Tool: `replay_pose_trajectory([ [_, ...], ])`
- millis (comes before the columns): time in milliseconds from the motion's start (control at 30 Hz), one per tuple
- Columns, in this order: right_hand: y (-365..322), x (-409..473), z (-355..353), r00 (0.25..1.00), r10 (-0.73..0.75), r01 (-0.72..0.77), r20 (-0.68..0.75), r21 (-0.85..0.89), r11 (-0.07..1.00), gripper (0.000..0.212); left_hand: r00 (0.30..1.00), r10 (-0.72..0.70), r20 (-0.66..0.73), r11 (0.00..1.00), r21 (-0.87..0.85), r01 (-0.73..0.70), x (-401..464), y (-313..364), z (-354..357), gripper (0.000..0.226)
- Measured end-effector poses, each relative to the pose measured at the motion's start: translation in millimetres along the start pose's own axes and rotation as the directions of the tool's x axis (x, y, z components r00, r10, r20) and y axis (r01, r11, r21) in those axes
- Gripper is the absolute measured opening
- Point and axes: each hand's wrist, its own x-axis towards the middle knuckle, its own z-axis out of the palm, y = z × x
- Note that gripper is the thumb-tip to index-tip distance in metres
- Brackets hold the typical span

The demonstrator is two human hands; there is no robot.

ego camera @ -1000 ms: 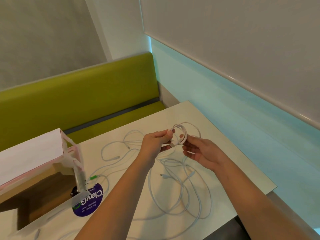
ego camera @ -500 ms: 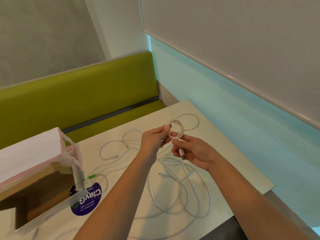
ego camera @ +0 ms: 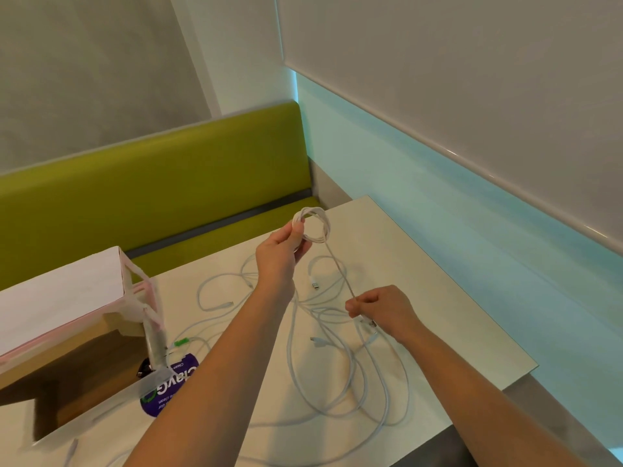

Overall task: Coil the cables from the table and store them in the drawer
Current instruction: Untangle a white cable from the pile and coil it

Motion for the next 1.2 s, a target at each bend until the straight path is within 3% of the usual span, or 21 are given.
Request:
replay_pose_trajectory([
  [133, -23, 1, -9, 0.990, -0.023, 0.035, 0.141, -0.081, 0.996, 0.021, 0.998, -0.002, 0.068, 1.000, -0.006, 0.002, -2, 2, 1, 0.028],
  [233, -51, -8, -18, 0.966, -0.134, 0.118, 0.223, 0.083, 0.990, 0.037, 0.993, 0.008, 0.115, 0.999, 0.044, -0.013, -8, -1, 1, 0.026],
  [400, -76, -12, -24, 0.982, -0.186, 0.175, 0.032, 0.219, 0.960, 0.023, 0.988, 0.004, 0.157, 0.997, 0.080, -0.017, -18, -11, 1, 0.022],
  [633, -67, -13, -21, 0.967, -0.254, 0.247, -0.012, 0.280, 0.928, 0.025, 0.994, -0.019, 0.109, 0.999, -0.031, 0.022, -26, -14, 6, 0.029],
  [733, -67, -14, -20, 0.968, -0.221, 0.246, -0.117, 0.303, 0.921, 0.021, 0.991, -0.014, 0.136, 0.996, 0.089, 0.002, -28, -14, 2, 0.026],
  [833, -67, -14, -24, 0.963, -0.166, 0.227, -0.214, 0.303, 0.926, 0.018, 0.969, 0.005, 0.249, 0.880, 0.460, -0.122, -22, -11, -7, 0.024],
  [900, -66, -12, -28, 0.963, -0.159, 0.211, -0.220, 0.237, 0.948, 0.019, 0.945, -0.034, 0.325, 0.768, 0.614, -0.183, -19, -6, -13, 0.024],
  [1033, -66, -12, -32, 0.966, -0.171, 0.188, -0.195, 0.070, 0.980, 0.017, 0.934, -0.094, 0.345, 0.616, 0.757, -0.218, -17, 8, -16, 0.025],
  [1167, -67, -13, -28, 0.967, -0.173, 0.165, -0.186, -0.061, 0.984, 0.020, 0.899, -0.068, 0.432, 0.634, 0.714, -0.295, -23, 13, -15, 0.055],
  [1200, -68, -14, -26, 0.968, -0.178, 0.162, -0.178, -0.103, 0.981, 0.021, 0.883, -0.029, 0.469, 0.581, 0.727, -0.367, -24, 12, -14, 0.057],
])
